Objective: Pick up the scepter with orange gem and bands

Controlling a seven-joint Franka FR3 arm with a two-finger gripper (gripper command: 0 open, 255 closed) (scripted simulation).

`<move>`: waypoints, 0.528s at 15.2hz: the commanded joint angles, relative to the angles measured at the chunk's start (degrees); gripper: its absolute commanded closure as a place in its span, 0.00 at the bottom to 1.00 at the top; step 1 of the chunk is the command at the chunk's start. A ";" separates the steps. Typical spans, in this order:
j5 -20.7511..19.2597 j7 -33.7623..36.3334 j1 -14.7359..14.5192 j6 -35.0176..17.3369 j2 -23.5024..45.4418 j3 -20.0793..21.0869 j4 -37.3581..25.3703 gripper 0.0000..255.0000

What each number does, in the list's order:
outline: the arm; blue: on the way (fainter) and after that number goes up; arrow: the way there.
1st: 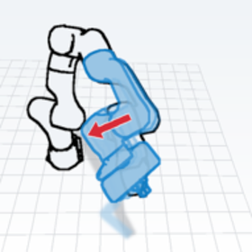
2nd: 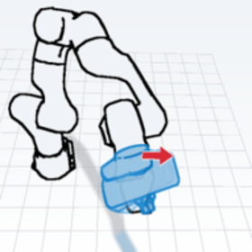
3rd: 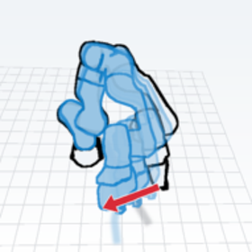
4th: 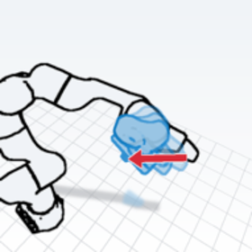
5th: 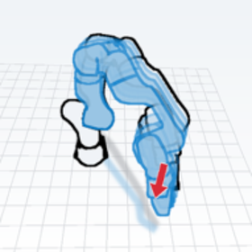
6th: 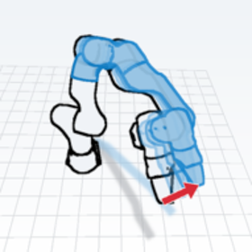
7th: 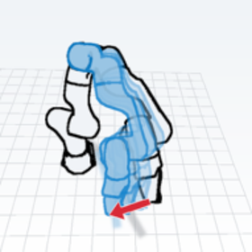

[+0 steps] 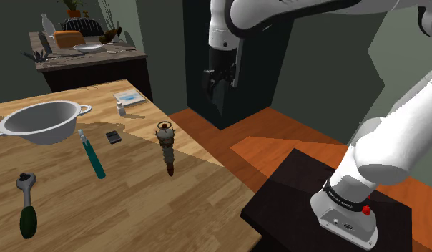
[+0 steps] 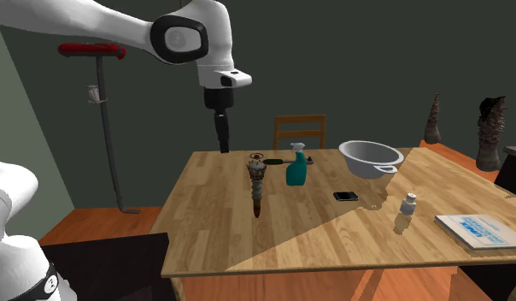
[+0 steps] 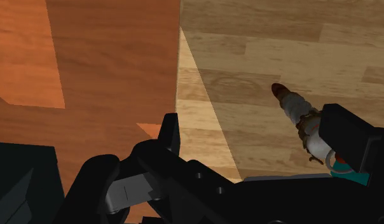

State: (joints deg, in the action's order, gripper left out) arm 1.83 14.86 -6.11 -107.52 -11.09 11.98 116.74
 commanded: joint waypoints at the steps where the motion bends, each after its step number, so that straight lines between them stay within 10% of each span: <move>1: -0.84 1.10 -0.45 -0.53 4.21 1.03 -3.03 0.00; 8: -5.22 5.56 -3.29 -0.40 20.14 3.91 -16.53 0.00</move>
State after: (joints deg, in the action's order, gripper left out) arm -2.56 19.40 -8.71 -108.24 6.25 15.40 102.94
